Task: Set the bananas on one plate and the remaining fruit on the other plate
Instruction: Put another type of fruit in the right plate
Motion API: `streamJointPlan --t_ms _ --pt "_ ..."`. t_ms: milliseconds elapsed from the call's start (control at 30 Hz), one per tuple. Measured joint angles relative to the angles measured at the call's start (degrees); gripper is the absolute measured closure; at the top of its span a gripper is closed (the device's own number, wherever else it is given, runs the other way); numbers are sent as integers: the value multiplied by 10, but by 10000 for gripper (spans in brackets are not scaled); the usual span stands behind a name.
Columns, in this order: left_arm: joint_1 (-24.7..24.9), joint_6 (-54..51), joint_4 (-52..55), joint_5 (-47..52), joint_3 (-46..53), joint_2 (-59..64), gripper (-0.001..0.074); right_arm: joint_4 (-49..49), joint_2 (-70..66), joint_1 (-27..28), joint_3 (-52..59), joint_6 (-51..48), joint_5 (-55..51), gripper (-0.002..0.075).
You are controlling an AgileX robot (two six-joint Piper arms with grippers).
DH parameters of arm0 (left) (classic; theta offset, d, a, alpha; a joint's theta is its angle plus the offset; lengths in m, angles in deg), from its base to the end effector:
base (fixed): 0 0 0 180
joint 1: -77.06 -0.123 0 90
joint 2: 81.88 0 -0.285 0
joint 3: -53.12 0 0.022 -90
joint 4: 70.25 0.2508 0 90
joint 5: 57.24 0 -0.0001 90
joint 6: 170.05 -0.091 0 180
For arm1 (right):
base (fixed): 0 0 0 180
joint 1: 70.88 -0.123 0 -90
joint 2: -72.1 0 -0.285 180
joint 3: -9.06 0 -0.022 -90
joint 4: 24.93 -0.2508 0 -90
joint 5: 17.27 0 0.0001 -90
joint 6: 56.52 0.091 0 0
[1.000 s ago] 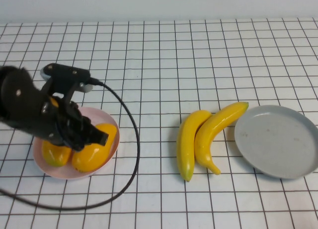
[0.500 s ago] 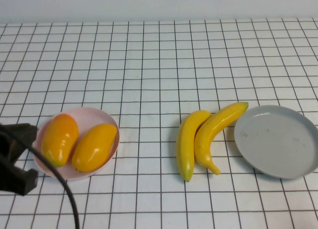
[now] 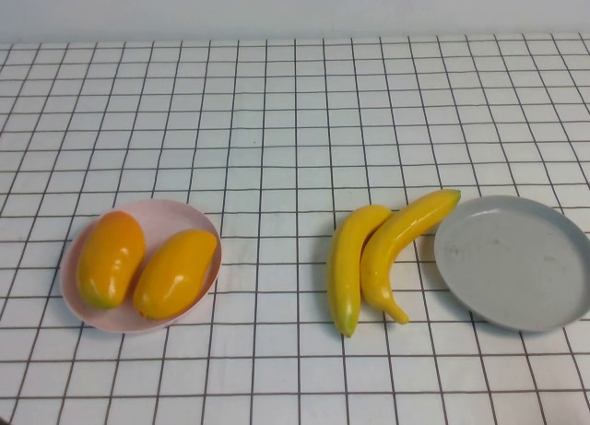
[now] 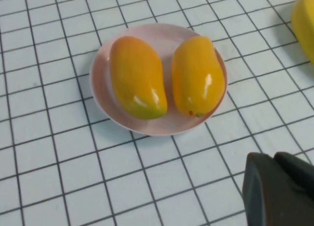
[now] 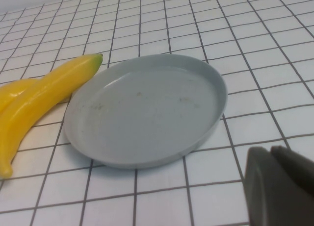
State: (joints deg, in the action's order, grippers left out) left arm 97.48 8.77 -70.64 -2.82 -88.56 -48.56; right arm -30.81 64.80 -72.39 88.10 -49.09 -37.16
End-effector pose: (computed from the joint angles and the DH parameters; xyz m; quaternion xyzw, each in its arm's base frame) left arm 0.0621 -0.0237 0.3258 0.1665 0.8755 -0.0791 0.4466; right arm 0.0534 0.0046 0.1718 0.0693 0.7963 0.0895 0.5943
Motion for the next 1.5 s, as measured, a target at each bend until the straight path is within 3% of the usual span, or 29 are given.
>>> streamJointPlan --t_ms 100,300,433,667,1500 --pt "0 3 30 -36 42 -35 737 0 0 0 0 0 0 743" --pt "-7 30 97 -210 205 -155 738 0 0 0 0 0 0 742" --pt "-47 46 98 -302 301 -224 738 0 0 0 0 0 0 742" --pt "-132 48 54 -378 394 -260 739 0 0 0 0 0 0 743" --pt "-148 -15 26 -329 403 -261 739 0 0 0 0 0 0 743"
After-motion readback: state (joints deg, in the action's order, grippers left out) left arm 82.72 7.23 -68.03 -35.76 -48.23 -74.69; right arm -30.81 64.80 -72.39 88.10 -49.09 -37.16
